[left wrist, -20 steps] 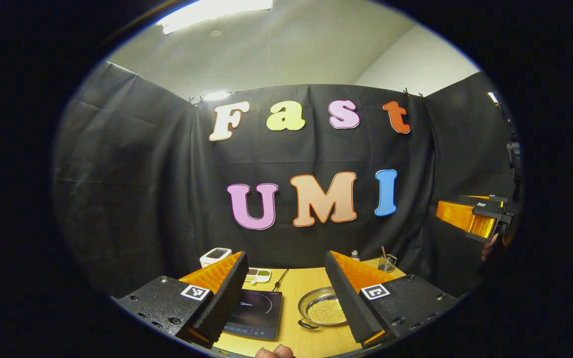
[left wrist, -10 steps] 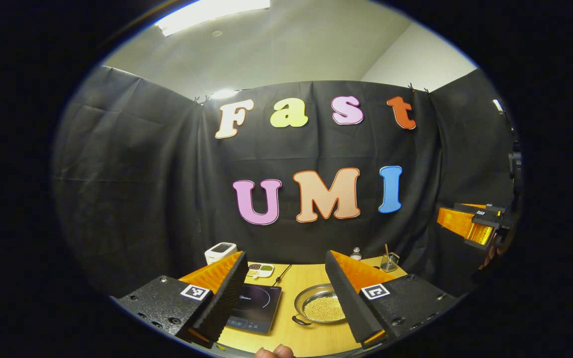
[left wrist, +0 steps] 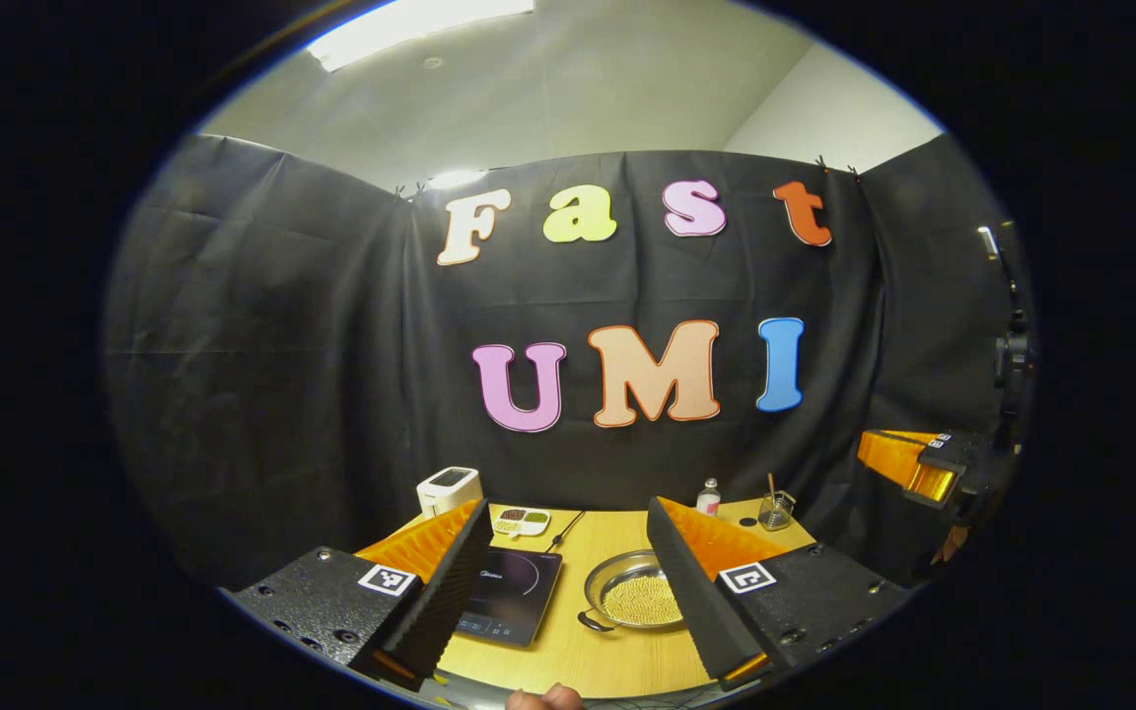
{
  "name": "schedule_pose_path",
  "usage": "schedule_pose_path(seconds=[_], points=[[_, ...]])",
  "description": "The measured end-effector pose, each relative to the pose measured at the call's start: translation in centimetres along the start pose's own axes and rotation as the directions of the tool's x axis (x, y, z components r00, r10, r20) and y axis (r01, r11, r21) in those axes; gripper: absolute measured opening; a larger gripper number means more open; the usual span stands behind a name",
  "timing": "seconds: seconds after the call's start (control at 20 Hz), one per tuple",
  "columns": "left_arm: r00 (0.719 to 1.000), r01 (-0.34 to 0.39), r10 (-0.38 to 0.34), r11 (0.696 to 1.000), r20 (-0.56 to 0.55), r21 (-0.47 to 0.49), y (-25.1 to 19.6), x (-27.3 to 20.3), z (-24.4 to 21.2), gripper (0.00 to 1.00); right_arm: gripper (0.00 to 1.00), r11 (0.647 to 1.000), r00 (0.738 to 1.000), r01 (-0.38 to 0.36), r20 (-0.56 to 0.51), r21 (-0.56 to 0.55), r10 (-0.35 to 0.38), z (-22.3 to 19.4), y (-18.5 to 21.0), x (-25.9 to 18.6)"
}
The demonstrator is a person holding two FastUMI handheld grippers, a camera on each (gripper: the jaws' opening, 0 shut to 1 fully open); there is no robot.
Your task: First push the handle of the pot to place it horizontally, then grasp the pot with both hands and set it on the induction cooktop.
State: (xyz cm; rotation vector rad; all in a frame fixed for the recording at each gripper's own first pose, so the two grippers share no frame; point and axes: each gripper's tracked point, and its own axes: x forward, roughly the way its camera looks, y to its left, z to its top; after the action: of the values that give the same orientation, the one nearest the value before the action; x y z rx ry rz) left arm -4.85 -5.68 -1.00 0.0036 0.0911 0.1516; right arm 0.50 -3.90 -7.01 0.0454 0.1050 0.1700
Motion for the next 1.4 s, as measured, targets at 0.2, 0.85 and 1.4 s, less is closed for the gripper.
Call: schedule_pose_path(seconds=[0.2,0.85,1.4], points=[[1.0,-0.003,0.003,1.0,-0.008,-0.015,1.8,0.3,-0.5,0.96,0.01,1.0,0.998,-0.025,-0.052,0.011,0.026,-2.0,1.7,0.9],[0.989,0.149,-0.15,0.987,0.008,0.054,13.2,7.9,-3.6,0.96,0.03,0.995,0.941,0.1,-0.322,-0.026,-0.103,-14.2,12.2,6.1],[0.97,0.241,-0.239,0.969,-0.039,0.048,17.6,11.3,-6.8,0.95,0.04,0.986,0.821,0.129,-0.546,-0.102,-0.164,-26.4,16.3,8.9]])
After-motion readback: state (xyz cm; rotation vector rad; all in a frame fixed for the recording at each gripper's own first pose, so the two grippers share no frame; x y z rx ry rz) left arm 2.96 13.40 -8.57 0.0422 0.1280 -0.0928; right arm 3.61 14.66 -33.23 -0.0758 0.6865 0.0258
